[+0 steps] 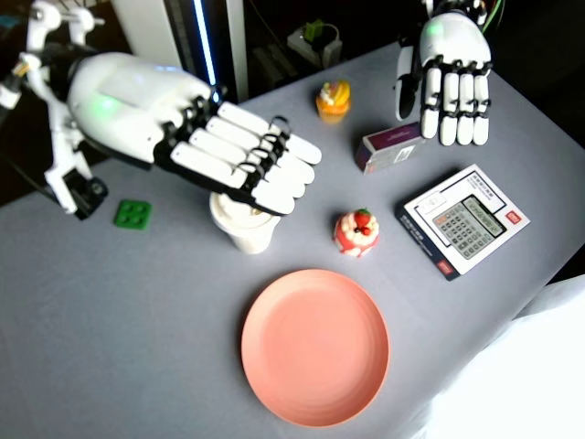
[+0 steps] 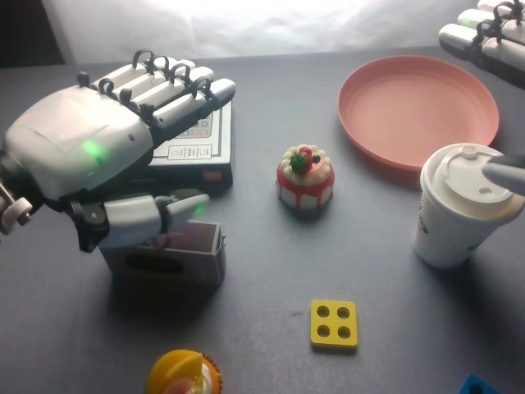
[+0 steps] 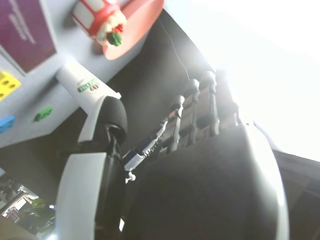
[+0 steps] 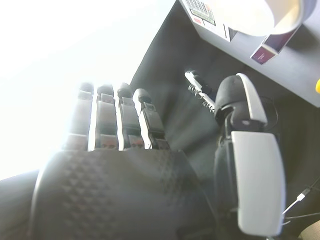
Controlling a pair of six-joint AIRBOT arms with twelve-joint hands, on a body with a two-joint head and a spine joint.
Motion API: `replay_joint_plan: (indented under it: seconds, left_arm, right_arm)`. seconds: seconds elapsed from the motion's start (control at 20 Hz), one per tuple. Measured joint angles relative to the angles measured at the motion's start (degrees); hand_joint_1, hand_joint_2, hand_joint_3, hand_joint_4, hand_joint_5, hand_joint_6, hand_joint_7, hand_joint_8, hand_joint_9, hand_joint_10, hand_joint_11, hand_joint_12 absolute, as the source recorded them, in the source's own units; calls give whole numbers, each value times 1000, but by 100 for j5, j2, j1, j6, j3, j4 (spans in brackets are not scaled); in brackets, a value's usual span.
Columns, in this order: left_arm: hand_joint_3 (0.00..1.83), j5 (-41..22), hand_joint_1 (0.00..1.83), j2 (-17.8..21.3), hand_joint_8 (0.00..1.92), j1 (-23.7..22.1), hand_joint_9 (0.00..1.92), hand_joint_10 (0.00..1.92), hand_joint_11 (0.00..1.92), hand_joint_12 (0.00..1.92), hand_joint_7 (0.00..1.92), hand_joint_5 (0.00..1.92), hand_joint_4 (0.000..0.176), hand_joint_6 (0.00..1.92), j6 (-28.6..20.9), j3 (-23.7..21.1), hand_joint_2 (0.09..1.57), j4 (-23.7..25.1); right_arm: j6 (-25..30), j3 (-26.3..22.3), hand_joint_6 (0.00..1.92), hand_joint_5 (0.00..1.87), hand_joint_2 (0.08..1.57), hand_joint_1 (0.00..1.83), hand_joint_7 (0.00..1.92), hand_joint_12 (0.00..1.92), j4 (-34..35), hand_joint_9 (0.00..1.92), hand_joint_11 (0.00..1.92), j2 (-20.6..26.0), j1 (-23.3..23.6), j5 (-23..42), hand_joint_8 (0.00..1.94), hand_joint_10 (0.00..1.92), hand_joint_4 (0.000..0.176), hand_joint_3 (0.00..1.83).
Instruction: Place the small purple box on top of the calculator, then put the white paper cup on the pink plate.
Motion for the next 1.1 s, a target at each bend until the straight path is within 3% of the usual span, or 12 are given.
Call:
replay_joint_plan:
  seconds: [0.1, 0.2, 0.3, 0.4, 0.45, 0.5, 0.55, 0.65, 0.7, 0.8, 1.0, 1.1]
  left_arm:
    - [20, 0, 238, 0, 0, -4, 0, 0, 0, 0, 0, 0, 63, 0, 2, -15, 1266, 61]
    - [3, 0, 310, 0, 0, -4, 0, 0, 0, 0, 0, 0, 48, 0, 4, -15, 1237, 59]
    - [0, 4, 378, 55, 0, -4, 0, 0, 0, 0, 0, 0, 94, 0, 0, -68, 1170, 59]
    - [0, 20, 387, 101, 0, -4, 0, 0, 0, 0, 0, 0, 101, 0, 7, -76, 1162, 92]
    - [0, 48, 597, 101, 0, -4, 0, 0, 0, 0, 0, 0, 116, 0, 13, -76, 1026, 74]
    - [0, 98, 642, 101, 0, -4, 0, 0, 0, 0, 0, 0, 101, 0, 9, -76, 979, 50]
    - [0, 225, 701, 101, 0, 0, 0, 0, 0, 139, 0, 0, 62, 0, 26, -76, 941, 2]
    - [0, 328, 714, 101, 0, 24, 0, 0, 0, 208, 0, 0, 54, 0, 24, -74, 930, -87]
    - [0, 380, 747, 85, 0, 66, 0, 0, 0, 47, 0, 0, 57, 0, 26, -44, 938, -149]
    - [0, 579, 765, 22, 0, 109, 0, 0, 0, 1, 0, 4, 48, 1, 28, 15, 927, -216]
    - [0, 988, 752, -166, 4, 251, 0, 0, 10, 6, 14, 0, 65, 0, 31, 90, 916, -269]
    - [0, 1158, 794, -295, 22, 302, 15, 6, 0, 0, 68, 56, 50, 21, 39, 149, 931, -299]
  right_arm:
    - [-66, 0, 0, 0, 1190, 349, 0, 0, 2, 0, 0, -2, 0, -2, 0, 0, 0, 40]
    - [-74, 0, 0, 0, 1188, 378, 0, 1, 2, 0, 2, -2, 0, -4, 0, 0, 0, 35]
    - [-76, 0, 0, 0, 1187, 368, 0, 0, 4, 0, 0, -2, 0, -4, 0, 0, 0, 29]
    - [-76, -2, 0, 0, 1188, 367, 0, 0, 9, 0, 0, -2, 0, -7, 0, 0, 0, 28]
    - [-76, -2, 0, 0, 1186, 349, 0, 0, 20, 0, 0, -2, 0, -9, 0, 0, 0, 25]
    - [-79, -2, 0, 0, 1188, 347, 0, 0, 24, 0, 0, -2, 0, -9, 0, 0, 0, 25]
    - [-79, -2, 0, 0, 1194, 335, 0, 0, 24, 0, 0, -2, 2, -7, 0, 0, 0, 26]
    - [-79, -2, 0, 0, 1195, 332, 0, 0, 28, 0, 0, -2, 0, -9, 0, 0, 0, 26]
    - [-79, -2, 0, 0, 1201, 322, 0, 0, 28, 0, 0, -2, 0, -9, 0, 0, 0, 26]
    - [-81, -2, 0, 0, 1198, 318, 0, 0, 31, 0, 0, -7, 0, -11, 0, 0, 0, 24]
    - [-81, -2, 0, 0, 1199, 311, 0, 0, 46, 0, 0, -26, 2, -11, 0, 0, 0, 19]
    - [-81, -2, 0, 0, 1193, 333, 0, 0, 66, 0, 0, -26, 2, -17, 0, 0, 0, 14]
